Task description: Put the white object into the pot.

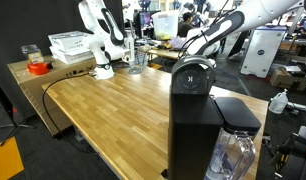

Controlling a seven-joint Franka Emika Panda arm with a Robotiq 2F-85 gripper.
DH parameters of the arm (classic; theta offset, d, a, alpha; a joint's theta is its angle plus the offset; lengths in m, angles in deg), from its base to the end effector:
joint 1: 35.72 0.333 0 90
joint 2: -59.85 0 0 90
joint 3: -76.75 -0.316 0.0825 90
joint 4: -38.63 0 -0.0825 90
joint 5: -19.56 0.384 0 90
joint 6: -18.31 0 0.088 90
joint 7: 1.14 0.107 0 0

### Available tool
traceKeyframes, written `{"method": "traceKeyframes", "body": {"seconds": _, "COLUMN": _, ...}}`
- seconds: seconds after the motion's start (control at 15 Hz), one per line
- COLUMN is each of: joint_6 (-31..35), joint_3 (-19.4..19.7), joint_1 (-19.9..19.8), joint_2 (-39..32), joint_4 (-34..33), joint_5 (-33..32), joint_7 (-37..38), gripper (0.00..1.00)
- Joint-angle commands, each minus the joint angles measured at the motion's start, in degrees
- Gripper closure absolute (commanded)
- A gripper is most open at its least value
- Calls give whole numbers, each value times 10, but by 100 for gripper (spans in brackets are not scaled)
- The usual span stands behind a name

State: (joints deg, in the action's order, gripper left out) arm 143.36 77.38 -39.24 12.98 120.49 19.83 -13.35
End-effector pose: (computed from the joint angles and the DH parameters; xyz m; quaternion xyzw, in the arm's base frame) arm 0.7174 -0.0504 0.2005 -0.9970 -0.0704 0.0321 0.0024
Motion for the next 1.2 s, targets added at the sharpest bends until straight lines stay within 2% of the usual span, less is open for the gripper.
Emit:
{"method": "traceKeyframes", "body": {"seconds": 0.0, "joint_6": -33, "joint_3": -9, "joint_1": -9, "joint_2": -28, "joint_4": -46, "joint_5": 1, "joint_7": 2, "gripper": 66}}
{"method": "traceKeyframes", "body": {"seconds": 0.27, "joint_6": -47, "joint_3": -7, "joint_1": -8, "joint_2": -38, "joint_4": -60, "joint_5": -1, "joint_7": 3, "gripper": 43}}
{"method": "traceKeyframes", "body": {"seconds": 0.33, "joint_6": -49, "joint_3": -7, "joint_1": -8, "joint_2": -38, "joint_4": -61, "joint_5": -1, "joint_7": 3, "gripper": 28}}
{"method": "traceKeyframes", "body": {"seconds": 0.6, "joint_6": -52, "joint_3": -9, "joint_1": -8, "joint_2": -29, "joint_4": -50, "joint_5": 2, "joint_7": 5, "gripper": 2}}
{"method": "traceKeyframes", "body": {"seconds": 0.87, "joint_6": -35, "joint_3": -10, "joint_1": -5, "joint_2": 0, "joint_4": -12, "joint_5": 3, "joint_7": 12, "gripper": 0}}
{"method": "traceKeyframes", "body": {"seconds": 1.13, "joint_6": 6, "joint_3": -9, "joint_1": 7, "joint_2": 90, "joint_4": 94, "joint_5": -3, "joint_7": 27, "gripper": 0}}
